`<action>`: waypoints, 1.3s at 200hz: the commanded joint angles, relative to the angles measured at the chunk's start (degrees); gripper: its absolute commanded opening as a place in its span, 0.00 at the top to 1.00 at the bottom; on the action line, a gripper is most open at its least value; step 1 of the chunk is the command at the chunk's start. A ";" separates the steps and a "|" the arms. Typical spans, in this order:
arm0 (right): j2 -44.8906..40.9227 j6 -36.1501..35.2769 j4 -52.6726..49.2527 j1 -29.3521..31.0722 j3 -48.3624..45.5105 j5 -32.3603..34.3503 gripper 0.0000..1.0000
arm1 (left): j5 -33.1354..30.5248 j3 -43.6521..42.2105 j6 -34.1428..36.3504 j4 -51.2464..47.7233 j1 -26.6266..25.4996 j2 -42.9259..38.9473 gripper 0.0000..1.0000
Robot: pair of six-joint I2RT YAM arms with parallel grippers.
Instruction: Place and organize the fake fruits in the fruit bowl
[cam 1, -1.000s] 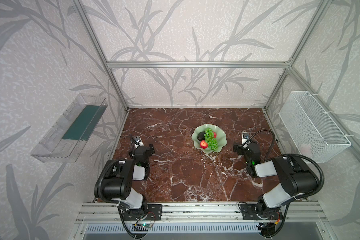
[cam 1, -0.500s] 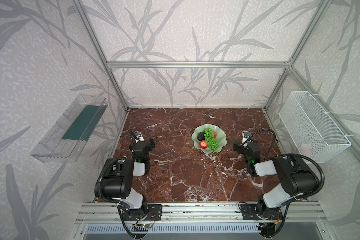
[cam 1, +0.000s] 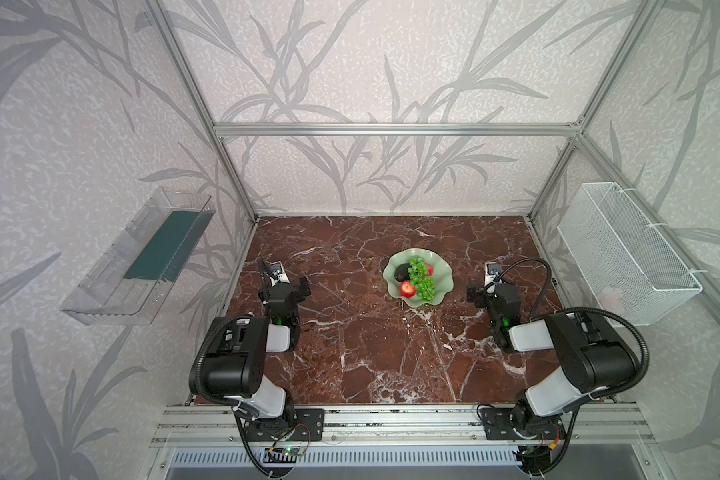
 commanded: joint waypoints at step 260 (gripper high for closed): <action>-0.93 -0.95 4.06 -1.99 -1.20 -9.57 0.01 | 0.45 -0.28 1.35 0.92 0.09 0.40 0.01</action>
